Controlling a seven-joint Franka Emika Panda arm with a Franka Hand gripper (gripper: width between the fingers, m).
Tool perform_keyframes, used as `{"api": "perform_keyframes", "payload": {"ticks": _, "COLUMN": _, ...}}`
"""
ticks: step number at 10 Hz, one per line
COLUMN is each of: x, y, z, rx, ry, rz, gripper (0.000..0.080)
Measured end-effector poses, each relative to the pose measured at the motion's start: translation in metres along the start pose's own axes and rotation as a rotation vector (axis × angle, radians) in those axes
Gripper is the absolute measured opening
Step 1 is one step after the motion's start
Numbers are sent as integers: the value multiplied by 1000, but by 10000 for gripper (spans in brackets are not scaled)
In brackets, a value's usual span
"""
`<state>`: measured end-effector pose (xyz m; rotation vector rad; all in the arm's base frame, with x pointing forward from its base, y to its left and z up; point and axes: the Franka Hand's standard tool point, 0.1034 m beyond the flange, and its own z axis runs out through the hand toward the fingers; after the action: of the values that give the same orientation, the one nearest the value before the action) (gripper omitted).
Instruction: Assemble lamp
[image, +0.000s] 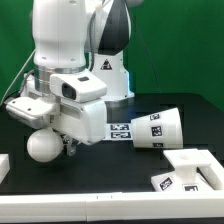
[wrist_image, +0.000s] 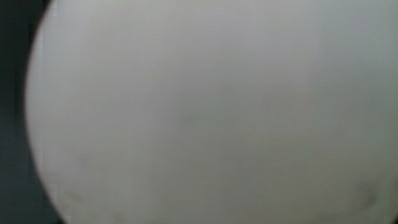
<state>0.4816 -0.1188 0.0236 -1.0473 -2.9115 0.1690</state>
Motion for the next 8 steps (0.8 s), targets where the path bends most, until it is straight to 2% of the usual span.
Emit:
{"api": "perform_keyframes", "payload": {"ticks": 2, "x": 7, "y": 0, "z": 5, "rx": 46, "ry": 40, "rz": -313, "gripper": 430}}
{"api": "perform_keyframes", "payload": {"ticks": 4, "x": 4, "y": -3, "z": 13, "rx": 81, "ry": 61, "rz": -489, "gripper": 430}}
{"api": "perform_keyframes", "payload": {"ticks": 5, "x": 4, "y": -3, "z": 15, "rx": 89, "ry": 61, "rz": -517, "gripper": 430}}
{"api": "perform_keyframes", "payload": {"ticks": 8, "x": 6, "y": -1, "z": 16, "rx": 90, "ry": 60, "rz": -478, "gripper": 430}}
